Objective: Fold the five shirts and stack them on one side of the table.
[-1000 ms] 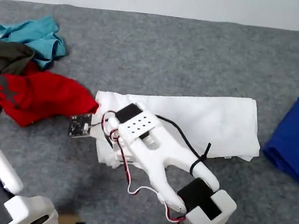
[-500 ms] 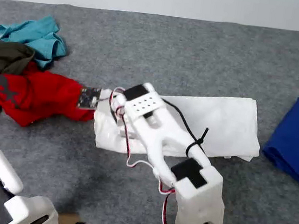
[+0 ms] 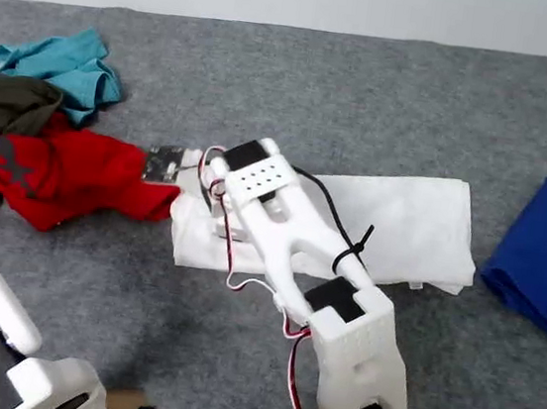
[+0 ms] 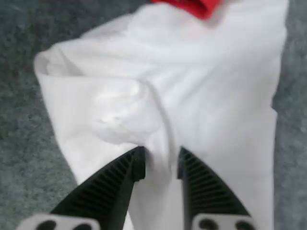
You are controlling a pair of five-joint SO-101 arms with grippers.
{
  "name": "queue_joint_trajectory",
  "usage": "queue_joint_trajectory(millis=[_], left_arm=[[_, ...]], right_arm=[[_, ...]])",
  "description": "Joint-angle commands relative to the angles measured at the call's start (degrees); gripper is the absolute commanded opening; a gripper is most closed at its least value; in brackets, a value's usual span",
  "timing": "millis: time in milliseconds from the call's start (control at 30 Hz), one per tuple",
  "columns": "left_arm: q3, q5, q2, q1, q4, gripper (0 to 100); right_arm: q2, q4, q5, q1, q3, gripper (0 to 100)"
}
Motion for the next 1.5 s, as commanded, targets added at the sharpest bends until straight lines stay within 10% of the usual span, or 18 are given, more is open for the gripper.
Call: queue_joint_trajectory(millis=[0,633,1467], left_arm=[[-0.22,0.00,-2.37,-0.35,-0.97,0],[-0.22,0.00,-2.37,-0.26,-1.05,0],[-0.22,-0.97,-2.37,-0.26,-1.05,0]], right_arm=[[-0.75,0.40,-1.93,3.30,-6.15,17.4],[-0.31,27.65,-2.20,-0.13,-18.29,2.6],[9.36,12.09,-1.93,3.12,-24.18,1.9]])
